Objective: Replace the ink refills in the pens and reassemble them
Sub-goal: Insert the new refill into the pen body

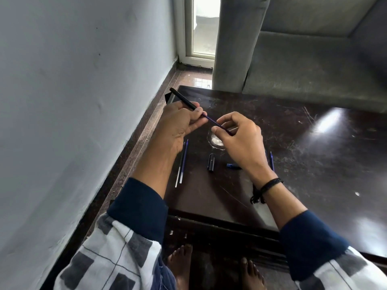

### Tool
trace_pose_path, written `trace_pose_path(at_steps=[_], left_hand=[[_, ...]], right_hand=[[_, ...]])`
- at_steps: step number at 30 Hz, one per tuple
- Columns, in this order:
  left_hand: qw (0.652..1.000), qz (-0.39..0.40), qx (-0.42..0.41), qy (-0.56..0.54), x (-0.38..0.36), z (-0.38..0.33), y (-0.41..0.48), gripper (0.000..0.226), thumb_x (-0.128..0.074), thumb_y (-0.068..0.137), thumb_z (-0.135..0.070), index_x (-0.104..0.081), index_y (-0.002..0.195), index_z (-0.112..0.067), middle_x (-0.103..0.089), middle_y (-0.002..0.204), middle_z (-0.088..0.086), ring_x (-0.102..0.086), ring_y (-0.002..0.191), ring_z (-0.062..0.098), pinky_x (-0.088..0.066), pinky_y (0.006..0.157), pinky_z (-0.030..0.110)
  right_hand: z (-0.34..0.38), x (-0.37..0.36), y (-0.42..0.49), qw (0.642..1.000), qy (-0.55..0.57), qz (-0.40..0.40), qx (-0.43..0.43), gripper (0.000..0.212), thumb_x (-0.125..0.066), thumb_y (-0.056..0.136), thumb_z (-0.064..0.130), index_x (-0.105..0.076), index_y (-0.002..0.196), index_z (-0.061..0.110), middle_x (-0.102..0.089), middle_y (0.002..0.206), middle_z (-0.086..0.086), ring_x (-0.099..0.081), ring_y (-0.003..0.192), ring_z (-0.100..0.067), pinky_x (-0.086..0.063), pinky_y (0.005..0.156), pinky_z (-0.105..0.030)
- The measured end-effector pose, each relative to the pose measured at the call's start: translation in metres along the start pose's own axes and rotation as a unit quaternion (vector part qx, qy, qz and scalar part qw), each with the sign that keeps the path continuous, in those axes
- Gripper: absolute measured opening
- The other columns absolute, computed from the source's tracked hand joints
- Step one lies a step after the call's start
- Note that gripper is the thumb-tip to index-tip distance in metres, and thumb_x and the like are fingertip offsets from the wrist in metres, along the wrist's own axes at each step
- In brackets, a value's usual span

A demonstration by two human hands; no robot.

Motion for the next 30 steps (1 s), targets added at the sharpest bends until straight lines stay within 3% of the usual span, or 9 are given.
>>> trace_pose_path(at_steps=[3,9,16,22,30], left_hand=[[1.000,-0.016,0.000,-0.008,0.004,-0.001,0.003,0.012,-0.062,0.092,0.008,-0.065,0.101,0.001,-0.069,0.091,0.016,-0.072,0.091,0.023,-0.063,0.073,0.028],[0.998,0.047,0.025,0.027,-0.009,0.004,-0.006,0.015,-0.063,0.091,0.008,-0.067,0.105,0.004,-0.072,0.086,0.015,-0.073,0.084,0.021,-0.063,0.076,0.029],[1.000,0.022,0.013,0.017,-0.003,0.004,0.001,0.011,-0.064,0.090,0.009,-0.068,0.097,0.001,-0.071,0.083,0.013,-0.074,0.089,0.023,-0.063,0.077,0.031],[0.999,0.027,0.017,0.007,-0.002,0.003,0.001,0.011,-0.065,0.089,0.008,-0.068,0.099,0.004,-0.071,0.086,0.015,-0.074,0.089,0.024,-0.063,0.078,0.031],[1.000,0.018,0.015,0.007,-0.003,0.003,0.000,0.008,-0.069,0.088,0.005,-0.068,0.097,0.005,-0.072,0.082,0.014,-0.074,0.079,0.022,-0.063,0.074,0.030]], right_hand=[[-0.004,0.001,0.004,1.000,0.013,-0.002,-0.013,0.008,-0.076,0.090,0.022,-0.074,0.090,0.030,-0.071,0.079,0.012,-0.067,0.076,-0.006,-0.058,0.077,-0.034],[-0.003,-0.003,0.003,0.998,0.067,0.002,-0.001,0.018,-0.079,0.089,0.016,-0.074,0.087,0.033,-0.073,0.079,0.011,-0.067,0.074,-0.001,-0.049,0.067,-0.018],[-0.006,0.001,0.008,0.995,0.099,0.011,-0.013,0.016,-0.085,0.083,0.019,-0.073,0.087,0.029,-0.075,0.078,0.007,-0.069,0.070,-0.007,-0.057,0.070,-0.028],[-0.009,0.001,0.009,0.993,0.112,-0.003,-0.020,0.021,-0.083,0.084,0.010,-0.074,0.078,0.029,-0.071,0.069,0.011,-0.062,0.064,0.003,-0.049,0.066,-0.018],[-0.007,0.002,0.008,0.994,0.112,-0.004,-0.003,0.022,-0.083,0.083,0.007,-0.075,0.080,0.028,-0.073,0.073,0.009,-0.066,0.068,-0.002,-0.054,0.068,-0.021]])
Point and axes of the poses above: each hand's wrist, its own y-axis towards the middle knuckle, its own x-axis out of the back of the hand, z = x × y, the point moved 3 cm from there along y, towards the middle knuckle
